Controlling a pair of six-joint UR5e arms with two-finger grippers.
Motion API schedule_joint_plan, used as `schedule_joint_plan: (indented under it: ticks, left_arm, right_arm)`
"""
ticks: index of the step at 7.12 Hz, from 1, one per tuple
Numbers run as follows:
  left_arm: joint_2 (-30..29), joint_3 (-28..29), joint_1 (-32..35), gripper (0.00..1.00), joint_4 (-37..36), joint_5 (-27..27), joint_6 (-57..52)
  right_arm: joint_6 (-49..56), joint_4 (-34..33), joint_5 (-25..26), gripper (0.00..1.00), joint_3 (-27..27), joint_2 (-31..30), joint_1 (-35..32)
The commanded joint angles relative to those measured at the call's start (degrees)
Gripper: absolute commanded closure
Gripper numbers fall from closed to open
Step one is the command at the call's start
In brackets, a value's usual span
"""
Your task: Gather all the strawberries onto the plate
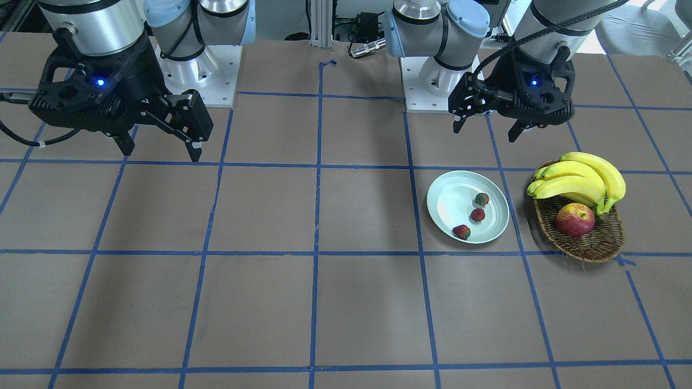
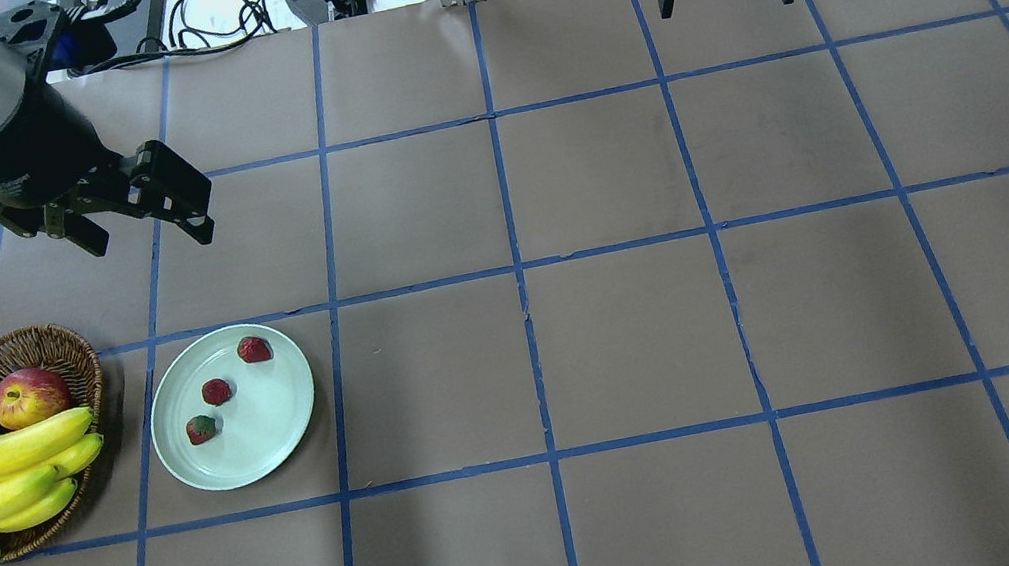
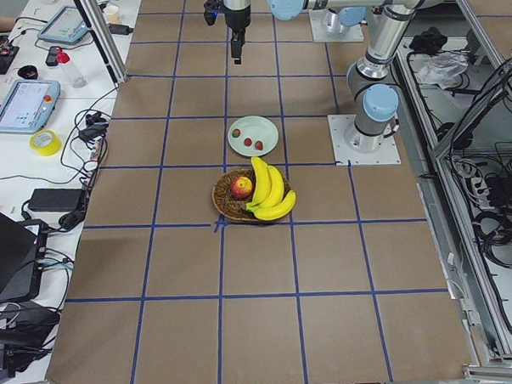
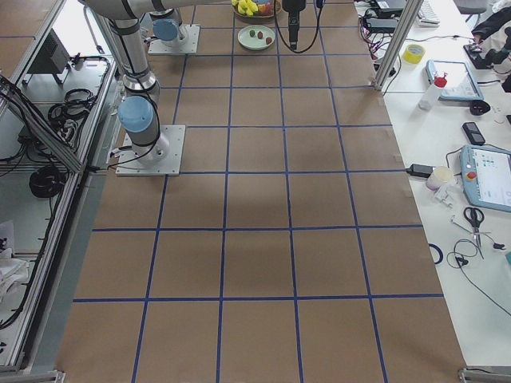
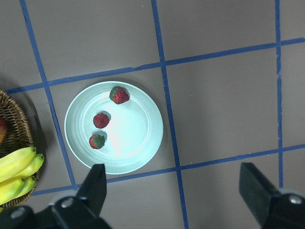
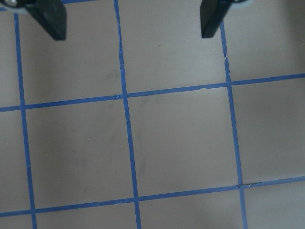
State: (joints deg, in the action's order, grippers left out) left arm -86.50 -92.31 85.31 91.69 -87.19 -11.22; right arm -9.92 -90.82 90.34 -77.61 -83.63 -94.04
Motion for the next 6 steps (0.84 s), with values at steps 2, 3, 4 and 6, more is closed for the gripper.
schedule_joint_plan:
  ticks: [2,3,4,6]
  left_arm:
    - [0.8,-0.2,1.3,0.0,0.2,-0.2,5.3]
    - [1.2,-0.4,1.3,0.0,0.7,-0.3,6.3]
    - [1.3,-0.4,1.4,0.0,0.9,-0.2,9.2]
    - [1.7,-0.5,1.4,0.0,1.6,-0.3,9.8]
  right_arm:
    - [0.2,-0.6,0.0,0.0,-0.2,0.2,0.0]
    - [0.1,-0.2,0.1,0.0,-0.2,0.6,0.0]
    - [-0.3,0.1,0.7,0.0,-0.2,0.6,0.0]
    - [0.1,0.2,0.4,0.0,-0.2,0.7,0.0]
